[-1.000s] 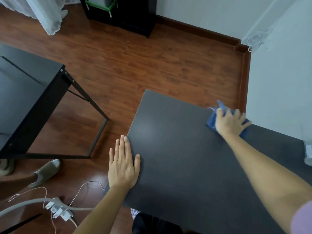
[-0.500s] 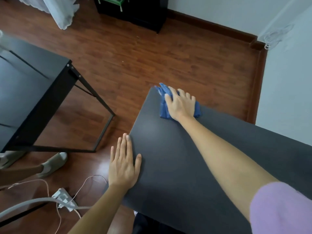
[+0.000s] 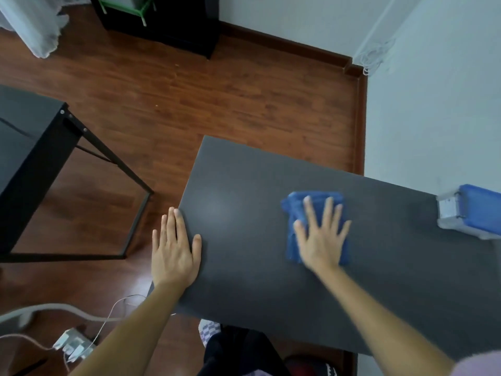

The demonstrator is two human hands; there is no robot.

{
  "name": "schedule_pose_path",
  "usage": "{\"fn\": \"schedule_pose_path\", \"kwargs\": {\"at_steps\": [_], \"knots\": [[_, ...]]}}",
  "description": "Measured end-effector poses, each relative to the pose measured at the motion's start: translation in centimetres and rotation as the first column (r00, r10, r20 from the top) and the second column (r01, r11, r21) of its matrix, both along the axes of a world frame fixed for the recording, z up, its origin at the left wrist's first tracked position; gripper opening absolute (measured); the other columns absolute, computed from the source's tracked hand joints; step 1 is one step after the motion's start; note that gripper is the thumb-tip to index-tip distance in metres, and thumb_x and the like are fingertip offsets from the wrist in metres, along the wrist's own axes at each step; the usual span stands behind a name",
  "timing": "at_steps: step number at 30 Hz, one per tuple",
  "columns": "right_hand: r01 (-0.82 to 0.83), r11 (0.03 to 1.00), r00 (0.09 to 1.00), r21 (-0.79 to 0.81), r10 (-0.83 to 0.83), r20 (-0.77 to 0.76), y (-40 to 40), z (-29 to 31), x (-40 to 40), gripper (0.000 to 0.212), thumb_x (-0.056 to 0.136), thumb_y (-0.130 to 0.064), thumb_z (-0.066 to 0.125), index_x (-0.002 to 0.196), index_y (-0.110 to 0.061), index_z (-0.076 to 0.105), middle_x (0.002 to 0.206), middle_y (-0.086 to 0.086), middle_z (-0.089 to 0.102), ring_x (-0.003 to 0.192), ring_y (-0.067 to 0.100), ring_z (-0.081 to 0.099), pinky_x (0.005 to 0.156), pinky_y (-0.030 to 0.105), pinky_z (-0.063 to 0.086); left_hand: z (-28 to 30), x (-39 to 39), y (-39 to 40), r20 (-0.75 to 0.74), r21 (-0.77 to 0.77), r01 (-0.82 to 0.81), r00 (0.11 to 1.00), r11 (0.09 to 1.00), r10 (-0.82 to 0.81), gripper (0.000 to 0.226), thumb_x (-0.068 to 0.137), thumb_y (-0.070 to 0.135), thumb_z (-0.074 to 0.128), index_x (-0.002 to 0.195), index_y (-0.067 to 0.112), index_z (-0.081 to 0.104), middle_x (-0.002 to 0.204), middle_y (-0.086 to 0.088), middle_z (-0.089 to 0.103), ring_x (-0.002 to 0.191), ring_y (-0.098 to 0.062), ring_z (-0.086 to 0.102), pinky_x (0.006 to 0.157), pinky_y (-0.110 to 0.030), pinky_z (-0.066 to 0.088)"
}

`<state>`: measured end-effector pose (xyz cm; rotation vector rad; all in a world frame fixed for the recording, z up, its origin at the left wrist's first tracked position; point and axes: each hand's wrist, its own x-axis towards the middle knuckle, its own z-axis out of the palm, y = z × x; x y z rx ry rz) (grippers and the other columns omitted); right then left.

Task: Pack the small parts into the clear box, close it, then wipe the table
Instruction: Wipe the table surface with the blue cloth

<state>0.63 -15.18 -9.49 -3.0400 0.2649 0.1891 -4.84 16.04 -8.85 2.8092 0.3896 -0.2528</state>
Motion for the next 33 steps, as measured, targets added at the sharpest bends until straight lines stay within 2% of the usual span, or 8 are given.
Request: {"fn": "schedule_pose_path", "kwargs": {"at_steps": [2,4,8,10,16,22,30,33], "knots": [[-0.175,0.984,0.984,-0.018,0.174,-0.033,-0.3,-0.3,-5.4,0.062,0.097,-0.059,0.022,0.156,-0.039,0.017,0.166,0.016,0.013,0.152,0.04,0.012,0.116,0.063,0.015,0.2,-0.1,-0.1,-0.003,0.005,0.008,1.0,1.0,-0.008,0.074,0.094,0.048,0.018,0.153,0.006,0.007,0.161,-0.013,0.016,0.149,-0.03,0.015,0.119,-0.049,0.02],[-0.161,0.987,0.985,-0.019,0.16,-0.064,-3.4,-0.1,-7.4,0.064,0.095,-0.061,0.023,0.155,-0.038,0.022,0.165,0.016,0.017,0.151,0.041,0.017,0.115,0.064,0.018,0.2,-0.1,-0.1,0.008,0.005,0.003,1.0,1.0,-0.003,0.074,0.093,0.048,0.018,0.153,0.005,0.007,0.161,-0.013,0.016,0.149,-0.029,0.015,0.12,-0.049,0.019],[0.36,0.932,0.932,0.051,-0.357,-0.06,-9.5,1.3,-0.9,0.075,0.088,-0.069,0.019,0.155,-0.037,0.022,0.165,0.018,0.013,0.152,0.042,0.011,0.116,0.07,0.012,0.2,-0.1,-0.2,0.011,0.009,0.009,1.0,1.0,-0.009,0.072,0.095,0.045,0.022,0.153,0.006,0.005,0.161,-0.013,0.015,0.149,-0.029,0.014,0.12,-0.047,0.017],[0.458,0.88,0.889,0.123,-0.454,-0.06,-8.9,1.7,5.0,0.079,0.086,-0.076,0.015,0.155,-0.039,0.018,0.165,0.019,0.007,0.152,0.043,0.005,0.116,0.071,0.005,0.1,0.0,-0.1,0.014,0.004,-0.002,1.0,1.0,0.002,0.071,0.098,0.042,0.027,0.153,0.006,0.004,0.162,-0.012,0.014,0.149,-0.029,0.013,0.12,-0.047,0.017],[-0.047,0.997,0.998,0.067,0.049,-0.042,8.3,0.4,7.6,0.063,0.093,-0.067,0.03,0.152,-0.049,0.017,0.166,0.018,0.006,0.152,0.042,0.003,0.116,0.069,0.003,-0.2,-0.3,0.2,0.007,-0.017,0.016,1.0,1.0,-0.016,0.069,0.099,0.042,0.027,0.154,0.008,0.002,0.163,-0.01,0.009,0.15,-0.028,0.009,0.121,-0.044,0.016],[-0.478,0.878,0.878,0.041,0.479,-0.01,9.2,0.1,-7.7,0.057,0.096,-0.066,0.027,0.151,-0.051,0.019,0.166,0.014,0.012,0.152,0.041,0.013,0.113,0.067,0.016,-0.3,-4.1,2.0,0.004,-0.073,0.049,0.999,0.996,-0.049,0.064,0.099,0.042,0.02,0.154,0.014,0.002,0.164,-0.001,0.005,0.151,-0.022,0.008,0.12,-0.044,0.022],[0.065,0.992,0.994,0.104,-0.055,-0.089,6.8,1.7,3.5,0.066,0.091,-0.07,0.022,0.153,-0.049,0.016,0.166,0.016,0.001,0.153,0.041,-0.002,0.116,0.07,0.005,-0.6,-6.3,2.3,0.014,-0.085,0.037,0.999,0.996,-0.036,0.063,0.098,0.041,0.012,0.154,0.015,0.004,0.163,-0.001,0.009,0.15,-0.023,0.01,0.121,-0.044,0.019],[0.001,0.994,0.998,0.109,0.005,-0.056,14.3,1.0,6.0,0.063,0.094,-0.066,0.028,0.153,-0.048,0.019,0.166,0.018,0.002,0.153,0.042,-0.001,0.117,0.069,0.001,-0.9,-6.4,2.5,0.031,-0.086,0.044,0.999,0.995,-0.042,0.061,0.099,0.037,0.016,0.154,0.016,0.005,0.163,-0.002,0.011,0.15,-0.023,0.011,0.12,-0.044,0.018]]}}
